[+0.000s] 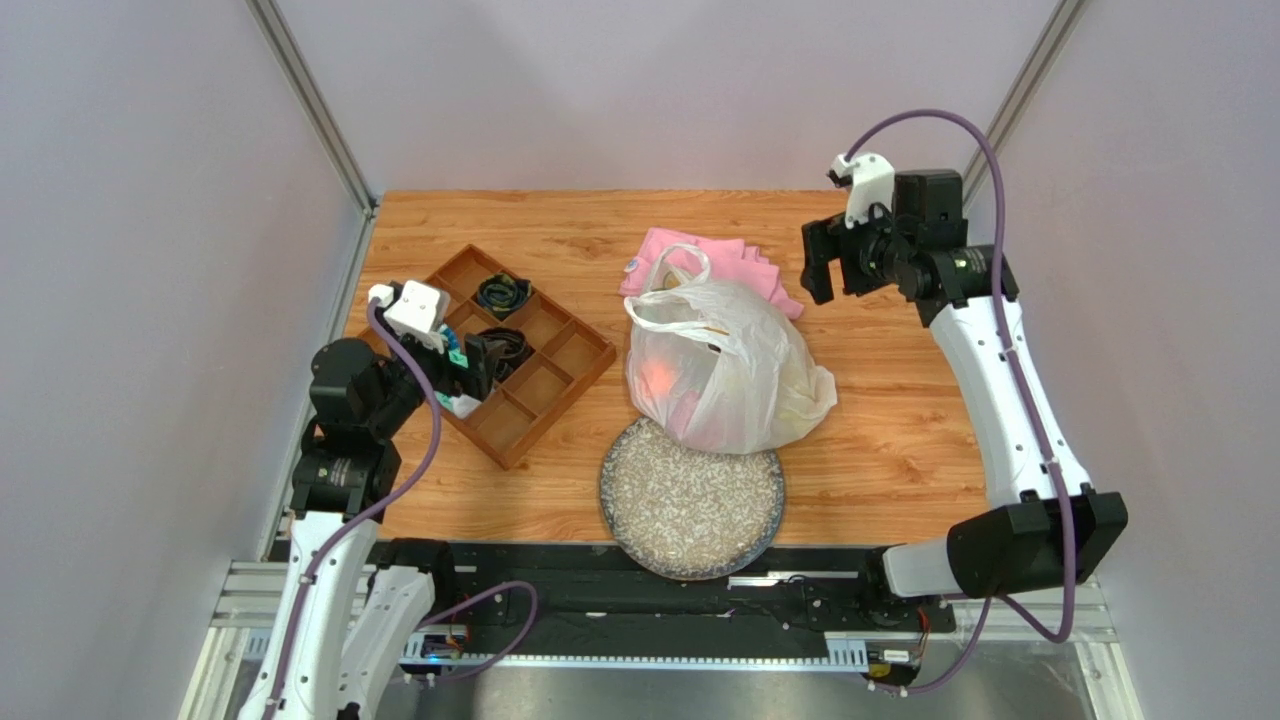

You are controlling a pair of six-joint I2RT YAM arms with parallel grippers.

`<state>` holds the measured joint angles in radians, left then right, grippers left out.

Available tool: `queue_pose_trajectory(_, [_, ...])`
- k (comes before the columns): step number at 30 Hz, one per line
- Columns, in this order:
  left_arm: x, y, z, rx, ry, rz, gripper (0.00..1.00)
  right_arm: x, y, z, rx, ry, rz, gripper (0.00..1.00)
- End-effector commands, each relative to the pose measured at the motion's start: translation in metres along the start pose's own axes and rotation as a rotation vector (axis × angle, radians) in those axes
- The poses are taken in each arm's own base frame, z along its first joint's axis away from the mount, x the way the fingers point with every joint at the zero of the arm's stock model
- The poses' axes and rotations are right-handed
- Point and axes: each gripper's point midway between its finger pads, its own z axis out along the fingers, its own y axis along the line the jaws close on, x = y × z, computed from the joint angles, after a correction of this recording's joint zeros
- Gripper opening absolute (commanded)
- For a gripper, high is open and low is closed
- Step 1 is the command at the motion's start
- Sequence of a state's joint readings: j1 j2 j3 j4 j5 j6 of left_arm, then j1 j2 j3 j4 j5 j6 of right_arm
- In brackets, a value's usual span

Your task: Take the fake fruits out of the plastic bag

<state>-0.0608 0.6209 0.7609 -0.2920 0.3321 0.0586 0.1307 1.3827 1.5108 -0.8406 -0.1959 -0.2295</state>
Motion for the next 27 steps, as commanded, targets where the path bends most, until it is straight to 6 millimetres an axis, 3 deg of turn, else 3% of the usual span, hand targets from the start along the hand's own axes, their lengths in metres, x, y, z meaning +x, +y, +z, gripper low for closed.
queue_pose_trajectory(1, [-0.002, -0.029, -0.007, 0.144, 0.039, -0.109, 0.99, -0.048, 0.100, -0.070, -0.437, -0.180, -0.266, 0.83])
queue_pose_trajectory(2, [-0.006, -0.034, -0.007, 0.174, 0.036, -0.114, 0.99, -0.051, 0.105, -0.073, -0.404, -0.185, -0.298, 0.83])
queue_pose_trajectory(3, [-0.008, -0.034, -0.006, 0.176, 0.037, -0.122, 0.99, -0.050, 0.133, -0.079, -0.455, -0.189, -0.362, 0.83])
queue_pose_trajectory(4, [-0.008, -0.034, -0.003, 0.176, 0.047, -0.138, 0.99, -0.046, 0.146, -0.082, -0.476, -0.183, -0.399, 0.82])
queue_pose_trajectory(6, [-0.015, -0.033, -0.001, 0.178, 0.048, -0.143, 0.99, -0.027, 0.176, -0.085, -0.520, -0.144, -0.494, 0.82])
queue_pose_trajectory(8, [-0.014, -0.031, 0.005, 0.179, 0.083, -0.162, 0.99, -0.015, 0.184, -0.081, -0.492, -0.127, -0.544, 0.81])
queue_pose_trajectory(9, [-0.013, -0.030, 0.007, 0.180, 0.099, -0.175, 0.99, 0.002, 0.194, -0.074, -0.514, -0.093, -0.572, 0.81])
queue_pose_trajectory(10, [-0.006, -0.030, 0.011, 0.182, 0.137, -0.198, 0.99, 0.007, 0.198, -0.071, -0.510, -0.084, -0.587, 0.80])
queue_pose_trajectory(13, [-0.009, -0.029, 0.016, 0.182, 0.134, -0.217, 0.99, 0.015, 0.203, -0.057, -0.457, -0.071, -0.613, 0.79])
queue_pose_trajectory(16, [-0.010, -0.030, 0.021, 0.195, 0.115, -0.226, 0.99, 0.012, 0.206, -0.036, -0.377, -0.072, -0.645, 0.79])
queue_pose_trajectory(17, [-0.010, -0.030, 0.021, 0.190, 0.114, -0.233, 0.99, 0.001, 0.195, -0.027, -0.269, -0.093, -0.657, 0.79])
queue_pose_trajectory(19, [-0.012, -0.029, 0.022, 0.184, 0.115, -0.255, 0.98, -0.011, 0.195, -0.016, -0.179, -0.116, -0.685, 0.77])
queue_pose_trajectory(20, [-0.014, -0.030, 0.021, 0.183, 0.113, -0.261, 0.98, -0.026, 0.190, -0.013, -0.117, -0.159, -0.678, 0.77])
queue_pose_trajectory(23, [-0.017, -0.033, 0.018, 0.195, 0.103, -0.272, 0.98, -0.044, 0.188, -0.003, -0.052, -0.191, -0.710, 0.75])
queue_pose_trajectory(27, [-0.018, -0.035, 0.014, 0.196, 0.103, -0.272, 0.96, -0.047, 0.193, 0.018, -0.041, -0.170, -0.773, 0.74])
